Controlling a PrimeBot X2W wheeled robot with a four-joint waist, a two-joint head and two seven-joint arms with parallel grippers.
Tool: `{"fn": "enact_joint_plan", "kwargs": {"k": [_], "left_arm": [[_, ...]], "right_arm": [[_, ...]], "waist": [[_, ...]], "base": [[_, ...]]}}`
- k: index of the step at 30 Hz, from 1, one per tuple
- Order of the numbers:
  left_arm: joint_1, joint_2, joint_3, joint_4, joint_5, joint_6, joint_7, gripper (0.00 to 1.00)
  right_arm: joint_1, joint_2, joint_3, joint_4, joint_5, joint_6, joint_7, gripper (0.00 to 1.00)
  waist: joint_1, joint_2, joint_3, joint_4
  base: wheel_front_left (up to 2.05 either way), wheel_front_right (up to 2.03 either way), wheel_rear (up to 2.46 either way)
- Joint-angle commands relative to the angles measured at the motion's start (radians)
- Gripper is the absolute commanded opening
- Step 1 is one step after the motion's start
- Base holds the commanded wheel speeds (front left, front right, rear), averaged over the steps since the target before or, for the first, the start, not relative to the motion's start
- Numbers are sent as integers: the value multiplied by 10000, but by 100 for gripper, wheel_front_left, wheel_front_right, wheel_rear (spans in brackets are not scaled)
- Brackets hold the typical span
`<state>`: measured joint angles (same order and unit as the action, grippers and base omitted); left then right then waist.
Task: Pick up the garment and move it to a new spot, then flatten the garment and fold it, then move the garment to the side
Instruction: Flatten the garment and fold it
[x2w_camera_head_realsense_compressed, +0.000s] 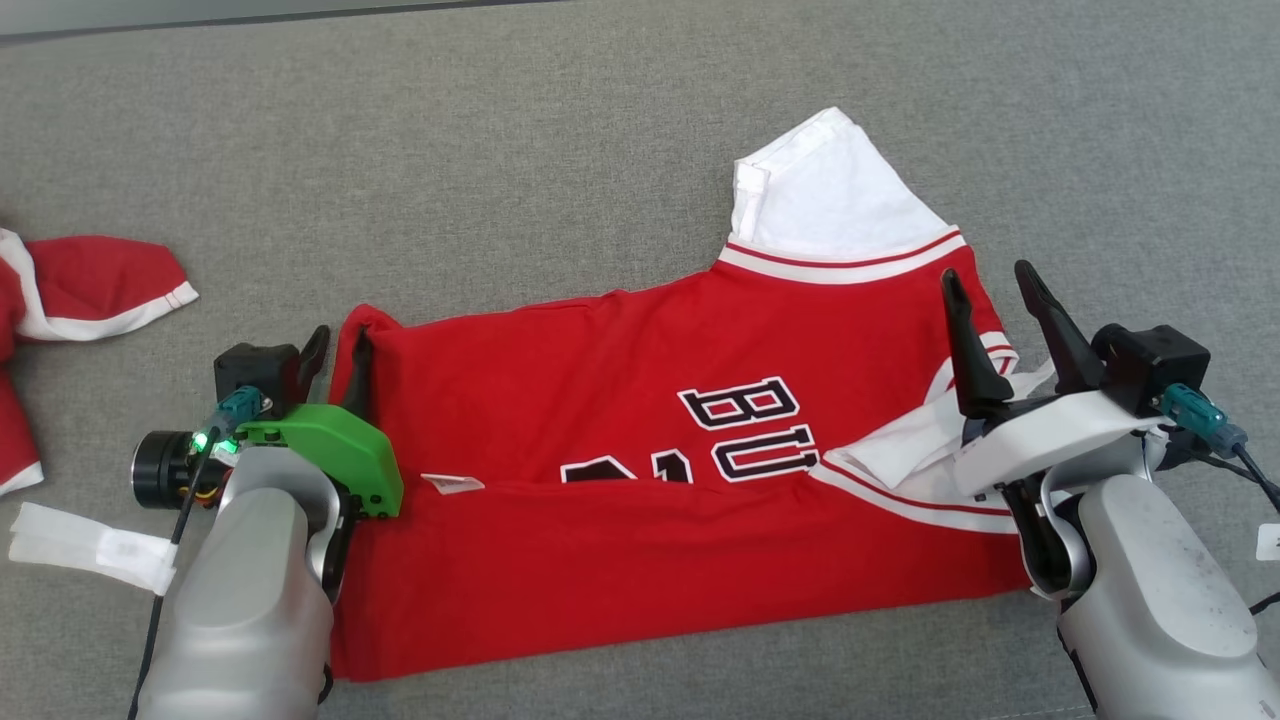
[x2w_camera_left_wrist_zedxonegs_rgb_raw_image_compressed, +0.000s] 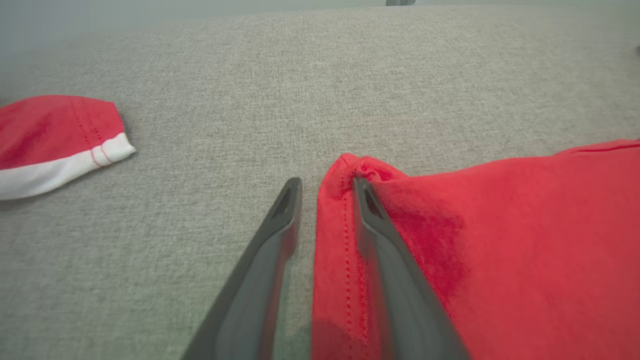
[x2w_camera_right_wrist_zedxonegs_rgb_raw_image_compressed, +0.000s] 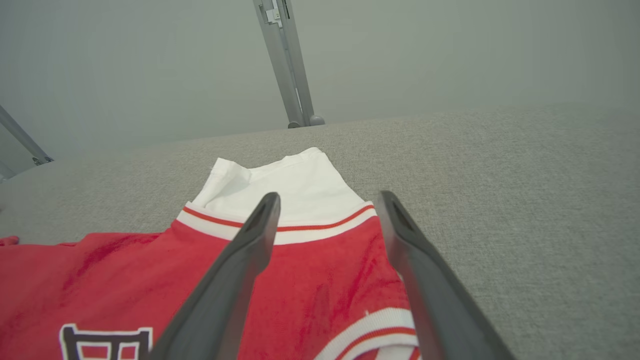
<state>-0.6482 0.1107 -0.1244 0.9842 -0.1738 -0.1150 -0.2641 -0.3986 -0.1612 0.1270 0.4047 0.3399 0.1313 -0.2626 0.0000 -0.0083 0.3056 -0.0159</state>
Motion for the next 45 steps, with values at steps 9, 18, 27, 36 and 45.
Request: {"fn": "enact_joint_plan", "kwargs": {"k": [9,18,27,36,45], "left_arm": [[-493,-181,-396,210,32,-125,2,0],[-693,-402,-504,-451,-8,-10,2,0],[-729,-588,-1032,-1409,-298,-14,-1,0],[-883,-589,-1955,-1862,-1177,243,-1,0],[-1001,-589,-2531,-1955,-1743,585,-1,0]], "right_arm": [[-955,-410,309,222,111,-13,-30,100],[-3468,-1014,944,2267,83,-13,1387,100],[-5476,-1349,1164,4732,-490,-13,3182,100],[-6553,-1423,1264,6108,-938,-13,3512,100],[-6826,-1402,1437,7192,-1224,-19,3206,0]], "waist": [[0,83,266,169],[0,83,696,806],[0,83,1178,1776],[0,83,1588,2145],[0,83,1679,2160]], "base": [[0,0,0],[0,0,0],[0,0,0],[0,0,0],[0,0,0]]}}
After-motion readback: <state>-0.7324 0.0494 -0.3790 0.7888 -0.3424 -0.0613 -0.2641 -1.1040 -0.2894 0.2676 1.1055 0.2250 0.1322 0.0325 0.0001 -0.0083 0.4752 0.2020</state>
